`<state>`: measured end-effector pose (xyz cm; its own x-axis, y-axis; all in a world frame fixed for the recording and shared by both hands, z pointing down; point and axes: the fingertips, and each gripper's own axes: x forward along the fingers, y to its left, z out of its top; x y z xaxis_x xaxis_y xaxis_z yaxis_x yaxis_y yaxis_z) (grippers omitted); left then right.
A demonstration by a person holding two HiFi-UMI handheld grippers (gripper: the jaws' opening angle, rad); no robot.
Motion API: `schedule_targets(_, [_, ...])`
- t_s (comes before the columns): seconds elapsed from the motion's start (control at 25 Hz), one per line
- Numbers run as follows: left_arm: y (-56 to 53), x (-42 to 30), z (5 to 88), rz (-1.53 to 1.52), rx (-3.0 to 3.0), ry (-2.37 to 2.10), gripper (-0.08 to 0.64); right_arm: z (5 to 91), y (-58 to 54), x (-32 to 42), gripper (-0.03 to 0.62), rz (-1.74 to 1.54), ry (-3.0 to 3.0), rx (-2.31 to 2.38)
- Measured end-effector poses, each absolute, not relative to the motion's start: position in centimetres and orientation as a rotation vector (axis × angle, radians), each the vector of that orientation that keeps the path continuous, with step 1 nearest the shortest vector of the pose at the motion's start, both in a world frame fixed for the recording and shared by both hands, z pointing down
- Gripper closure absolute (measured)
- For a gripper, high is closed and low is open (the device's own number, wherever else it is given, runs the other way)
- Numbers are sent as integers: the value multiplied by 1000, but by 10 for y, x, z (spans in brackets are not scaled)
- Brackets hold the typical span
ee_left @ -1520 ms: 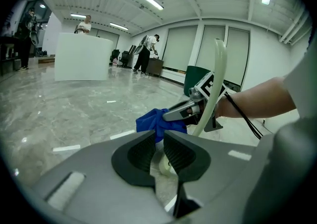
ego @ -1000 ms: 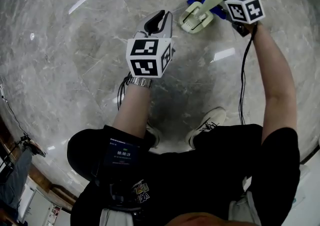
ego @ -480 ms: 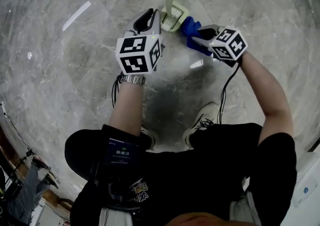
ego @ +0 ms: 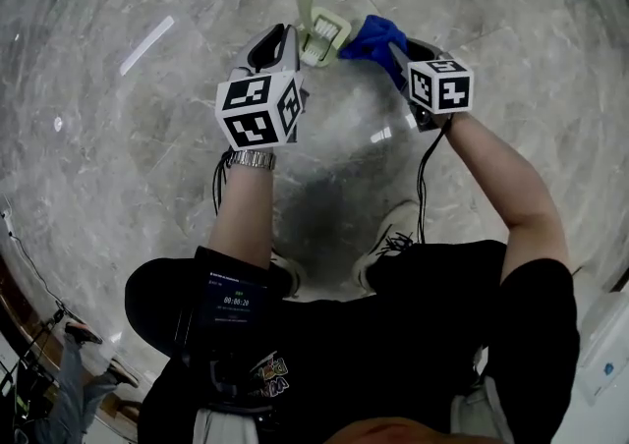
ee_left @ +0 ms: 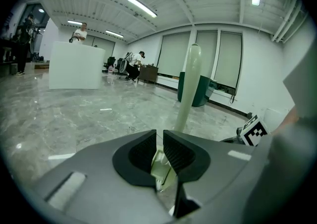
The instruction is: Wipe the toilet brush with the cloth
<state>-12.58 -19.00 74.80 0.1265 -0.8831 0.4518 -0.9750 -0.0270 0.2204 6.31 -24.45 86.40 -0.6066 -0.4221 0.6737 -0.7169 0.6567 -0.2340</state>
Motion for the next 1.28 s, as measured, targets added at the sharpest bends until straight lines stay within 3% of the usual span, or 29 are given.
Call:
schedule_targets(0.2, [-190,-125,750,251,1940,-1784,508,869,-275,101,514,639,-2197,1126])
schedule_targets(0.8, [-189,-128,763,266,1946,-1755,508,925,-262,108,512,384,-2037,980])
schedule_targets(0.88, [-190,-131,763,253,1951,-1749,508,924,-261,108,500,438,-2071,989])
schedule_targets(1.0, [-191,-139,761,174,1922,-1770,517,906,-268,110,419,489,-2131,1052])
schedule_targets(1.2, [-191,-145,758,120,1894,-1794,548,852,-280,122,453,469,-2196,1186])
schedule_targets(1.28, [-188,-145,758,110,1876,-1800,548,832,-283,125,514,433,-2198,1222])
